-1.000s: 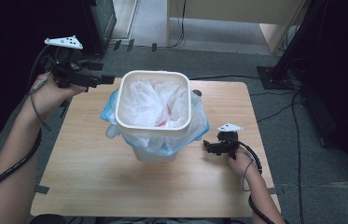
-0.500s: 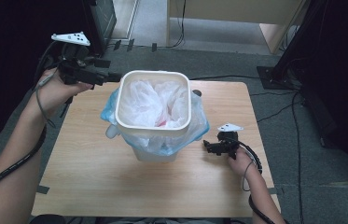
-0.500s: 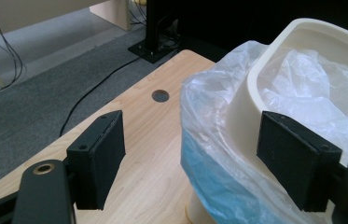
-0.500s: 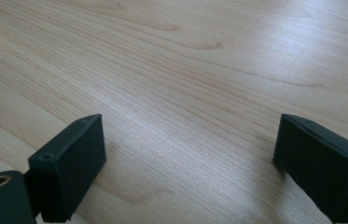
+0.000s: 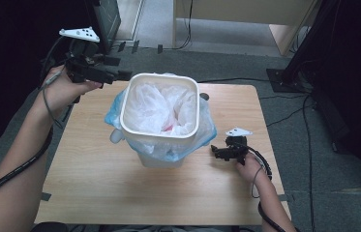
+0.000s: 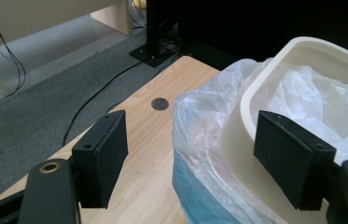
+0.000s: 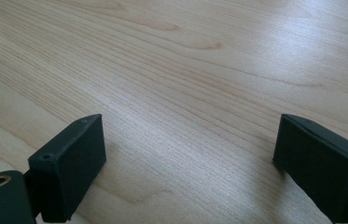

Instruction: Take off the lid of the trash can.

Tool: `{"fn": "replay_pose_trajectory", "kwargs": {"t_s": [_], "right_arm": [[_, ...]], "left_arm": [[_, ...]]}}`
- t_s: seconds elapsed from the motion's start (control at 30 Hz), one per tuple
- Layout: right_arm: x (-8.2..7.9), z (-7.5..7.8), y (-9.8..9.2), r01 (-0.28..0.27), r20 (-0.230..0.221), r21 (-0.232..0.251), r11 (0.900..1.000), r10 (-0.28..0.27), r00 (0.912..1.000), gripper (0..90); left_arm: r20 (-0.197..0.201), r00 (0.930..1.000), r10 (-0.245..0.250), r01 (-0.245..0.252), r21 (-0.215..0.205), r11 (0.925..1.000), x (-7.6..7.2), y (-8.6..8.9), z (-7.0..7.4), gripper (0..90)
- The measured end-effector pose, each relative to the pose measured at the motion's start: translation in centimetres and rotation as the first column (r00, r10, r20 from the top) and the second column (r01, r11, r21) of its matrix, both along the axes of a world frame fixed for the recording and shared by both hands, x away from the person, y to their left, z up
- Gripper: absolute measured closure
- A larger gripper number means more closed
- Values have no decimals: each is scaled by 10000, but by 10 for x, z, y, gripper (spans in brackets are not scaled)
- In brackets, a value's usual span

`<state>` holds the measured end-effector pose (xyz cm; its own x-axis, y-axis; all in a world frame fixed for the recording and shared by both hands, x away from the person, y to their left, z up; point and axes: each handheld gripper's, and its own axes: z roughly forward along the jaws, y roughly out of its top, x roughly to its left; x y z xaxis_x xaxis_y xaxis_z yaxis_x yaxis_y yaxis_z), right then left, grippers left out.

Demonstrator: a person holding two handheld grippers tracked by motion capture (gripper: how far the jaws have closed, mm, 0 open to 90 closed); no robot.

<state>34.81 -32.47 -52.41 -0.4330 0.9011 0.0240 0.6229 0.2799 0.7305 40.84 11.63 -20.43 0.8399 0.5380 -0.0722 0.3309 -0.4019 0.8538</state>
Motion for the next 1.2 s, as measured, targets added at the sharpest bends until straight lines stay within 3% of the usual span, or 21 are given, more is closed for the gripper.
{"fn": "replay_pose_trajectory", "kwargs": {"t_s": [0.1,0.2,0.33,0.4,0.6,0.93,1.1,1.2], "right_arm": [[0,0,0,7,-10,4,10000,-7,10000,91],[0,0,0,-2,3,-3,10000,2,10000,91],[0,0,0,7,-13,4,10000,-7,10000,91],[0,0,0,-2,3,-3,10000,2,10000,91],[0,0,0,-4,3,-3,10000,4,10000,91],[0,0,0,-3,-1,-6,10000,3,10000,90],[0,0,0,-3,-1,-5,10000,3,10000,90],[0,0,0,-2,0,-5,10000,2,10000,90]], "left_arm": [[45,10000,61,-60,-148,9999,0,1,3,254],[-200,9997,-130,123,-341,9993,0,-1,4,255],[-42,9989,-467,468,221,9987,-4,-13,1,270],[-53,9982,-592,593,257,9979,-3,-15,-2,368],[-507,9954,-812,812,-17,9967,2,-19,-7,447],[-358,9911,-1279,1296,487,9904,3,-38,-15,611],[-491,9894,-1366,1380,263,9901,4,-40,-17,731],[-692,9899,-1234,1268,484,9907,7,-40,-17,753]]}}
